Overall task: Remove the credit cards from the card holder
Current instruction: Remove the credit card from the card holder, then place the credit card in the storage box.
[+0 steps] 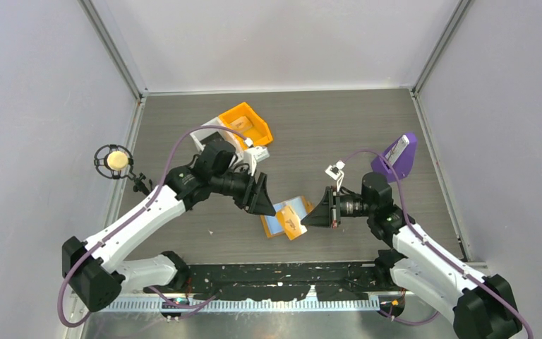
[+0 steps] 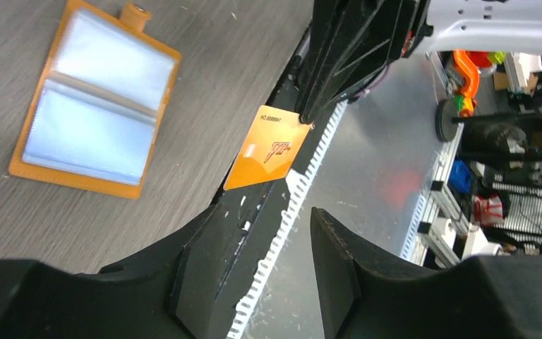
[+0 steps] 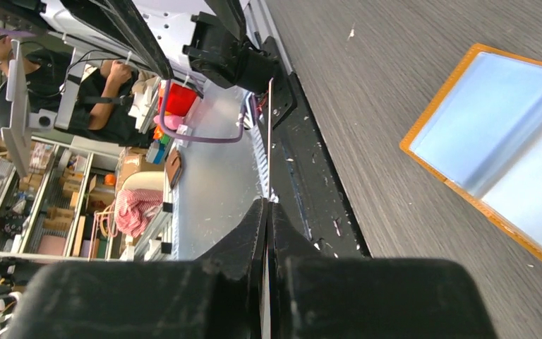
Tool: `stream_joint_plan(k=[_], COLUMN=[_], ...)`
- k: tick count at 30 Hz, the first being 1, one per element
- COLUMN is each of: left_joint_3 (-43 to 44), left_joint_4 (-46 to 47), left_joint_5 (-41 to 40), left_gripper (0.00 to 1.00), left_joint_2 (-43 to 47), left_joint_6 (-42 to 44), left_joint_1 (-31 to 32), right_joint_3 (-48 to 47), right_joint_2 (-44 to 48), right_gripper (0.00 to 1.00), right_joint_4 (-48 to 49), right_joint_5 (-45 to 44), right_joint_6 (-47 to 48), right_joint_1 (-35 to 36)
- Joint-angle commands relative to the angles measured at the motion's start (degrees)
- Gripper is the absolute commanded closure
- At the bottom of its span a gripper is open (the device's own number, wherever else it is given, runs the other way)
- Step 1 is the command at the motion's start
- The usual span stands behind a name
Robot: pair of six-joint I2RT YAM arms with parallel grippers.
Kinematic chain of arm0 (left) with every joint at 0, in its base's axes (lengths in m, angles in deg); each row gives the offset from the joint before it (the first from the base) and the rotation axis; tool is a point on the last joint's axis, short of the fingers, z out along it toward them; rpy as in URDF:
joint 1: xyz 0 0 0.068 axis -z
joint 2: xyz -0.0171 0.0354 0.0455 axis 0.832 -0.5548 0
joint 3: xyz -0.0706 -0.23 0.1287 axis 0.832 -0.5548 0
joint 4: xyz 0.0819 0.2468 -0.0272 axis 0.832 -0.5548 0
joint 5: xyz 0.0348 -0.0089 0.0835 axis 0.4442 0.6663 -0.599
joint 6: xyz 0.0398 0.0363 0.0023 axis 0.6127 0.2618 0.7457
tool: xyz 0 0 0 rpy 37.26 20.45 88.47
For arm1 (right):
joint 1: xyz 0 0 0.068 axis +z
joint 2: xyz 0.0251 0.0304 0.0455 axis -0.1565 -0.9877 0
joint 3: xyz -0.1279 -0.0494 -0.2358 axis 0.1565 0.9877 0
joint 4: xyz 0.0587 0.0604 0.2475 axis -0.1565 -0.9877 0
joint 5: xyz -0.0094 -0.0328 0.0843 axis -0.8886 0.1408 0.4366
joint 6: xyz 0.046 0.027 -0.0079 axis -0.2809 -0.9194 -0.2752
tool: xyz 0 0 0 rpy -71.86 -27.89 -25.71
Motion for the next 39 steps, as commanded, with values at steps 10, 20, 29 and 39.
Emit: stream_joint_plan(k=[10,20,29,39], left_joint_3=[6.4,5.4,0.2,1.4], left_joint_4=[-3.3,-2.2,3.1,1.7], left_joint_5=[10.6,16.1,18.5,12.1], left_gripper=[0.50,0.54,0.98,1.00], left_joint_2=[-9.0,-11.7,-8.8,-7.1], left_joint_6=[4.7,4.3,-0.3,-2.3], left_joint_1=[0.2,0.3,0.6,0.5], right_joint_3=[1.6,2.1,3.3,2.8], right_joint_2=[-0.1,-1.4,-1.1,0.4], right_gripper=[0.95,0.95,0.95,0.77], right_joint_4=[9.6,13.0,14.4,13.5], right_joint_5=[2.2,1.8,1.8,-0.5], right_joint_6=[-5.1,-5.9,-6.1,-6.9], right_joint_1=[4.6,6.0,6.0,6.0])
